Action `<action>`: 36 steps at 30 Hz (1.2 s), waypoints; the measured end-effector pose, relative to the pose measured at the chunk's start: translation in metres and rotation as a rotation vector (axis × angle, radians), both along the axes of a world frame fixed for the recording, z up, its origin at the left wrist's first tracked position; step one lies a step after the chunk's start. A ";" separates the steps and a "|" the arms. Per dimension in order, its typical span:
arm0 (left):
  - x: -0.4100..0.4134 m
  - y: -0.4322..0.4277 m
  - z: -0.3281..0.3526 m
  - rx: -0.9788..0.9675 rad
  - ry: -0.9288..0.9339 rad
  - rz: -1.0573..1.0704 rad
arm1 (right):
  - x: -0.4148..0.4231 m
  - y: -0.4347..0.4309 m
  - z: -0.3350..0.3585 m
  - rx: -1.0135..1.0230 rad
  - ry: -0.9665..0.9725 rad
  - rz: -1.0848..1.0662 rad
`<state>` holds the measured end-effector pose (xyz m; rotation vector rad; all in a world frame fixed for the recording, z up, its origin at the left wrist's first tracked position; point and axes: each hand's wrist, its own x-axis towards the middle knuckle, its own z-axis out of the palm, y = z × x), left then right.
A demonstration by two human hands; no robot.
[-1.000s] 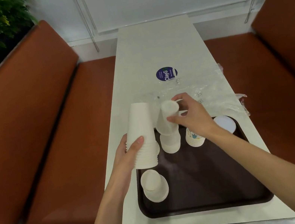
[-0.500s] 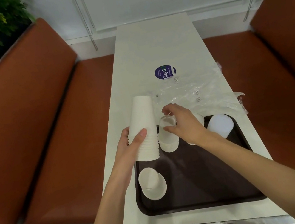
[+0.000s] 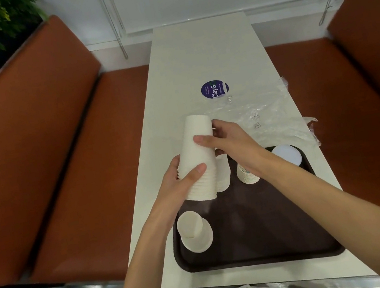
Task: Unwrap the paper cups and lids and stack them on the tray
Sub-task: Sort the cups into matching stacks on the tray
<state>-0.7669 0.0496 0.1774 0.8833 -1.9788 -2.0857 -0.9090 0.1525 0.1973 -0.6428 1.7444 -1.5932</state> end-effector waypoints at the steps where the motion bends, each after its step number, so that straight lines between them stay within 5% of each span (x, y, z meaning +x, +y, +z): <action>1: 0.002 -0.001 0.000 0.000 0.000 -0.015 | -0.003 0.000 0.001 -0.009 -0.002 -0.014; 12: 0.023 -0.010 -0.012 0.005 -0.034 -0.052 | -0.042 0.011 0.010 -0.176 -0.031 -0.210; 15: 0.028 -0.016 -0.013 -0.007 -0.029 0.007 | -0.049 0.015 0.005 -0.092 0.137 -0.276; 18: 0.032 -0.020 -0.014 0.001 0.006 0.074 | -0.042 0.015 -0.012 0.038 0.331 -0.196; 32: 0.026 -0.015 -0.019 0.095 0.075 0.114 | -0.019 0.009 -0.056 0.385 0.650 0.093; 36: 0.021 -0.012 -0.017 0.106 0.053 0.091 | -0.013 0.011 -0.044 0.267 0.644 0.010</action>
